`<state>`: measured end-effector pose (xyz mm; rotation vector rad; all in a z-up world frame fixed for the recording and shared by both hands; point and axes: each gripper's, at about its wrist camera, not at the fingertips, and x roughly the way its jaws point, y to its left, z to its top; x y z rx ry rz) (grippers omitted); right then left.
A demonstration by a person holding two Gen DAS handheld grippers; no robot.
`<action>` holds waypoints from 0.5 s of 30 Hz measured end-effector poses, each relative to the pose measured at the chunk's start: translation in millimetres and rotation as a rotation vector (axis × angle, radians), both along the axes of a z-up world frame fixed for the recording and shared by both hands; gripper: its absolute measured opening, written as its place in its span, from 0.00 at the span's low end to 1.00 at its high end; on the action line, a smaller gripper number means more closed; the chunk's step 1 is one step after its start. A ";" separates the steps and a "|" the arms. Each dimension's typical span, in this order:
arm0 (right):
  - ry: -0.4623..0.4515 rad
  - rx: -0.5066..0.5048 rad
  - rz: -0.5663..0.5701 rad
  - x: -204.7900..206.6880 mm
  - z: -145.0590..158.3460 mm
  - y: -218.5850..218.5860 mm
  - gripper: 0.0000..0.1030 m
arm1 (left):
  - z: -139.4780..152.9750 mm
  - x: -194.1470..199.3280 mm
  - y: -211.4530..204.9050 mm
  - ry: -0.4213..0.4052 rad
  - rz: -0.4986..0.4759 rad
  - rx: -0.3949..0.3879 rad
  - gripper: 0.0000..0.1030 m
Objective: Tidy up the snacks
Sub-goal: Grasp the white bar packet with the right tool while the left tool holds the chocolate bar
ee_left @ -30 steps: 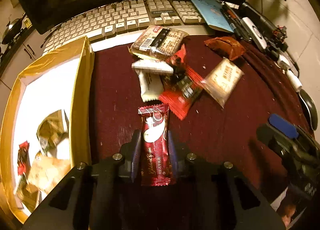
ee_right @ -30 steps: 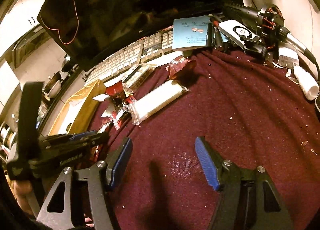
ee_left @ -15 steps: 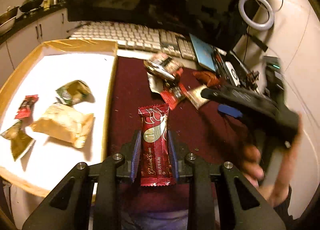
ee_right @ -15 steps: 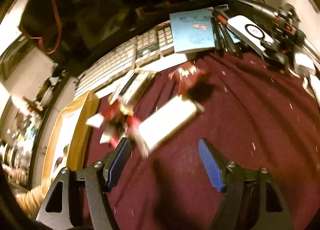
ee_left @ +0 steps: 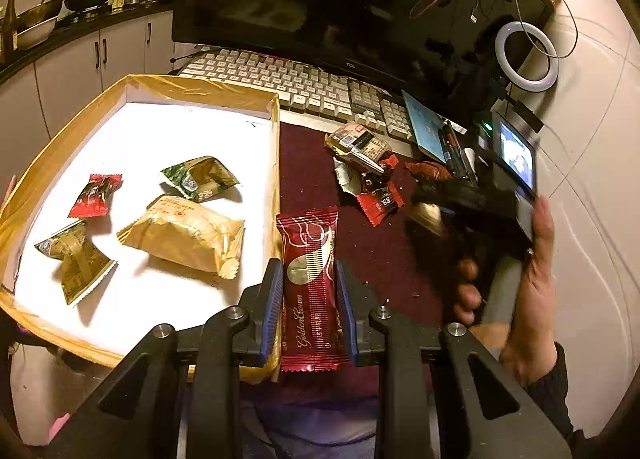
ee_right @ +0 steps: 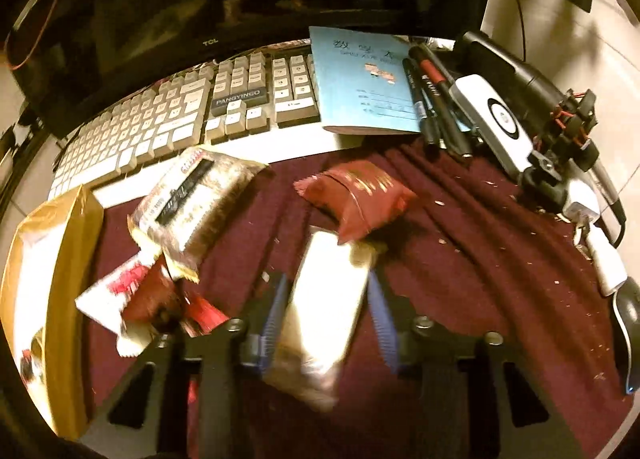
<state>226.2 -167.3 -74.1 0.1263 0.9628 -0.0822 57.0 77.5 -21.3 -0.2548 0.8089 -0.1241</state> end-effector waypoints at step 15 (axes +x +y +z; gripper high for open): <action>-0.150 0.231 0.282 -108.5 17.3 -6.9 0.34 | 6.2 -6.8 8.1 -0.010 0.018 -0.014 0.23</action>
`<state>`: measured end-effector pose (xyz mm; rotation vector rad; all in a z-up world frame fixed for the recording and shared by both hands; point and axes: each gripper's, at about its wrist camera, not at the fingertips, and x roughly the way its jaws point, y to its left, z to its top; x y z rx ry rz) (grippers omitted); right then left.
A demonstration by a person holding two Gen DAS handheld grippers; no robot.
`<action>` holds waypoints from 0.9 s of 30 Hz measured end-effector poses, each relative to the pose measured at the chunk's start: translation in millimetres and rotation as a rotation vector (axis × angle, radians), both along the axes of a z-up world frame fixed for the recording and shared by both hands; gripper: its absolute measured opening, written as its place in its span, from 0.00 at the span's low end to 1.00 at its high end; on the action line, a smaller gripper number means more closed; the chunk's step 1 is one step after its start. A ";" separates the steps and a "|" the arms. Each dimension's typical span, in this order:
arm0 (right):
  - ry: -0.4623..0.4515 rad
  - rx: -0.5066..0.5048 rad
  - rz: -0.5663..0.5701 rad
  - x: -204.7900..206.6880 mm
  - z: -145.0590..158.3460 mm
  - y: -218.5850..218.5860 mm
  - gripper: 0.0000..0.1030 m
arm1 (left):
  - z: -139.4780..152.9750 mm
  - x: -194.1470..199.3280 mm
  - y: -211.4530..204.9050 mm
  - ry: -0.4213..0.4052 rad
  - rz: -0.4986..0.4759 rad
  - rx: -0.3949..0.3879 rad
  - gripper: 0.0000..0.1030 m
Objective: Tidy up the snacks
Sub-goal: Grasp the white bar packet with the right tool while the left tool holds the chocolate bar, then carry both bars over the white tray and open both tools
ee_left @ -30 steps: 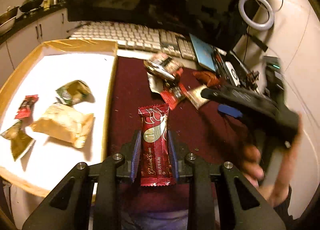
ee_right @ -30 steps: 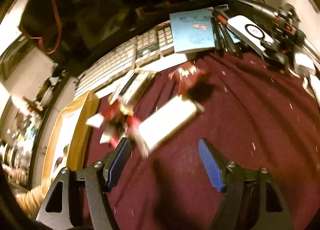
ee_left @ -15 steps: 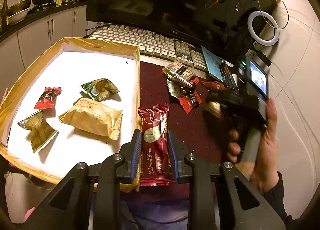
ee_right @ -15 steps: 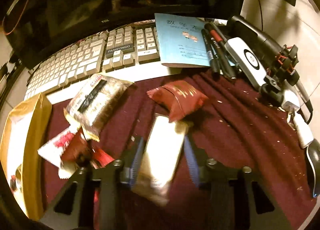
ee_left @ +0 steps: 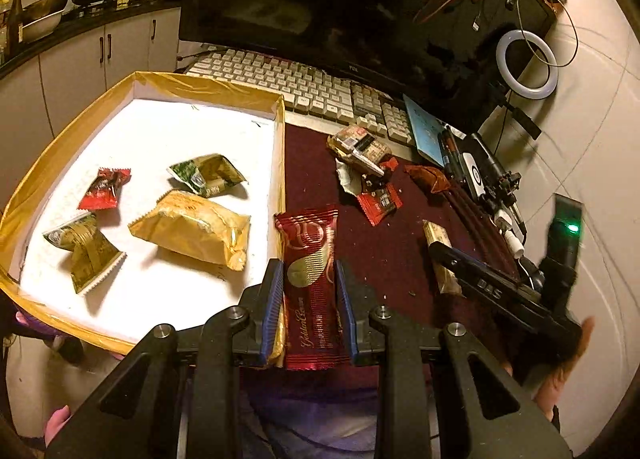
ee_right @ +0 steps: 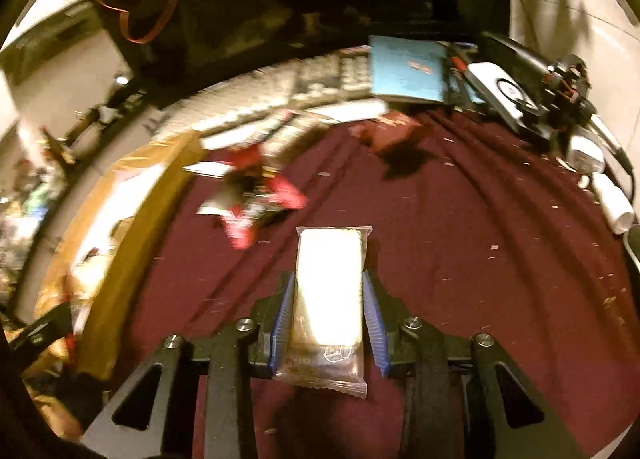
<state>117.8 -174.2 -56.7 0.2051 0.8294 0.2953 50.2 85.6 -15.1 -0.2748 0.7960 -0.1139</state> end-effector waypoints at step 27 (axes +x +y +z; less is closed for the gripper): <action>-0.064 0.149 0.391 25.7 43.7 131.5 0.34 | -29.4 16.5 42.0 0.103 0.068 0.017 0.09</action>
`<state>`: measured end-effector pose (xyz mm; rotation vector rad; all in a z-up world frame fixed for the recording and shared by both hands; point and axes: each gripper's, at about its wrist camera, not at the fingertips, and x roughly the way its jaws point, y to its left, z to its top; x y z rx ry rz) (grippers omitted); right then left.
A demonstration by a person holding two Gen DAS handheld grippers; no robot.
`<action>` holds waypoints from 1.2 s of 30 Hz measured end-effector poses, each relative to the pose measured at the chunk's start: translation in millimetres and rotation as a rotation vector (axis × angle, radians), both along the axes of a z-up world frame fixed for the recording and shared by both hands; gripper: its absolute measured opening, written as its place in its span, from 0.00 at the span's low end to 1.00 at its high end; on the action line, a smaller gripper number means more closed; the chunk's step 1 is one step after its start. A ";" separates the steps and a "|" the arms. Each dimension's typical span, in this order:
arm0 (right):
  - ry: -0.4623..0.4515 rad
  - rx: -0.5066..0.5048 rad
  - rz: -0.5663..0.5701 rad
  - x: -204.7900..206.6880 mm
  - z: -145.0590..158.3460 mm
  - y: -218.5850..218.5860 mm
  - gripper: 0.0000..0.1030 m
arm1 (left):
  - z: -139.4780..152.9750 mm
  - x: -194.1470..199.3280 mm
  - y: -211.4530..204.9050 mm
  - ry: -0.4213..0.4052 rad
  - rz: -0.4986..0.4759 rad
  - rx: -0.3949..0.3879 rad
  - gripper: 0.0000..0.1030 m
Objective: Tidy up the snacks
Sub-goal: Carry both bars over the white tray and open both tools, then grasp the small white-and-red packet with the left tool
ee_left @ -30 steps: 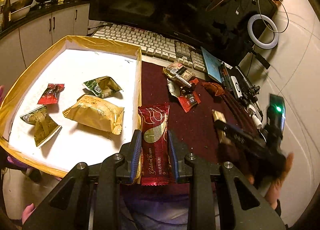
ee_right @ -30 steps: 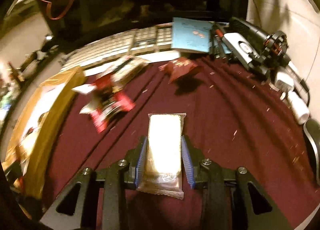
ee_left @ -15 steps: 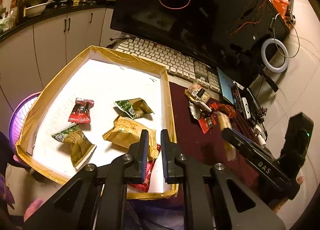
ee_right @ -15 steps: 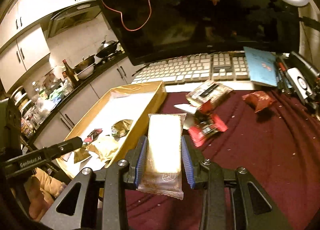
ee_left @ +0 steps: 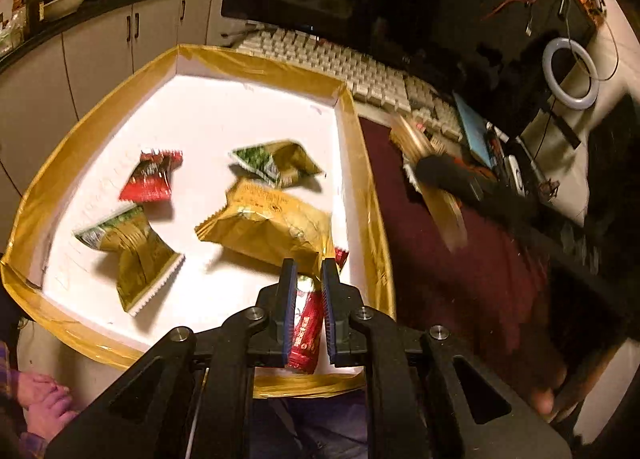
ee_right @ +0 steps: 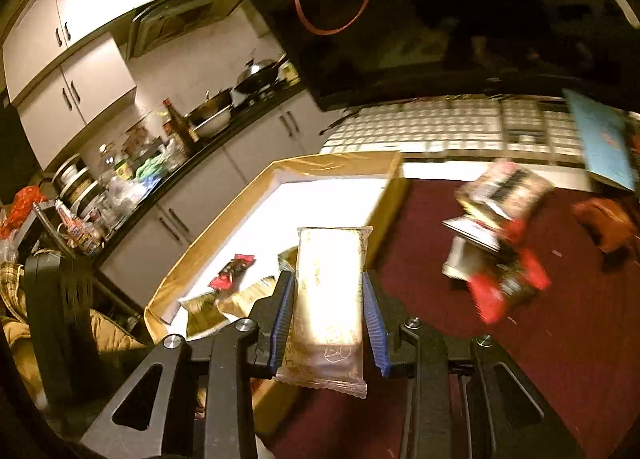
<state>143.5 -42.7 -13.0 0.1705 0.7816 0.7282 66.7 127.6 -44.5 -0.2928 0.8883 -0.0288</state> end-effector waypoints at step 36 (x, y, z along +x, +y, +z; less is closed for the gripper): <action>0.046 0.086 -0.313 0.6 -31.6 -166.7 0.62 | 34.2 10.4 -65.2 -0.120 -0.125 0.028 0.70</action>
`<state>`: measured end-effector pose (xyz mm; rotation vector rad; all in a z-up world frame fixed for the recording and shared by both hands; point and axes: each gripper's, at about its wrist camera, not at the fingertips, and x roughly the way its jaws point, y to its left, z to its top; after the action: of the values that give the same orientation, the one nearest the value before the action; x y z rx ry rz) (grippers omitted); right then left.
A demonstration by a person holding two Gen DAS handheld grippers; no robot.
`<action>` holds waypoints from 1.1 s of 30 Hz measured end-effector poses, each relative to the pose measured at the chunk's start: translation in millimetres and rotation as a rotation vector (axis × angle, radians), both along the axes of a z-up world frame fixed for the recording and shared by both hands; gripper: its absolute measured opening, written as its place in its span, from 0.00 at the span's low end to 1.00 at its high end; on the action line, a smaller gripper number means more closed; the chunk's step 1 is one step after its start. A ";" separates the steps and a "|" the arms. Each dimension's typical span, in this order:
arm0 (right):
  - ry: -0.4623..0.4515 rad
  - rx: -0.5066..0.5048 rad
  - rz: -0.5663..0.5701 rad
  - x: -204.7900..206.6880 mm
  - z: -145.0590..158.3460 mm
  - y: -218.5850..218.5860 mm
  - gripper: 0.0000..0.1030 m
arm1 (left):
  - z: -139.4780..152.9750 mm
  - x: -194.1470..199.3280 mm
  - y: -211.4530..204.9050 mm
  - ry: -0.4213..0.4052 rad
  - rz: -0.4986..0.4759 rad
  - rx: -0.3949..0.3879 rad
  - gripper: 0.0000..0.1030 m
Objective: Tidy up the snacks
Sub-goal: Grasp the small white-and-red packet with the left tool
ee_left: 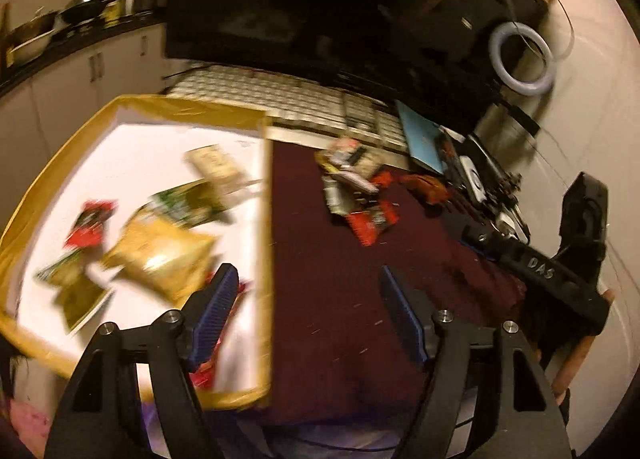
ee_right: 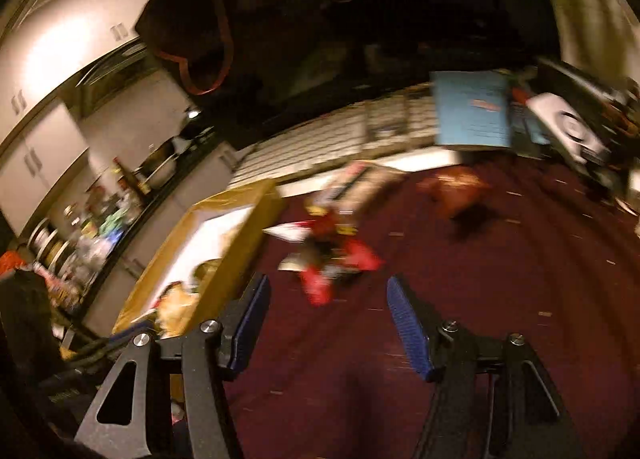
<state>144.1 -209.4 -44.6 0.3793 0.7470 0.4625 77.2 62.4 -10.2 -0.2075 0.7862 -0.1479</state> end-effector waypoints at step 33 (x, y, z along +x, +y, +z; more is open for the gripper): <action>-0.034 -0.151 -0.089 8.9 -12.9 -10.0 0.61 | -18.6 138.9 -64.4 0.190 -0.065 0.090 0.09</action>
<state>153.0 -219.4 -57.6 0.2617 0.7245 0.3254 216.0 -2.0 -28.8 -0.1121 0.9867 -0.1552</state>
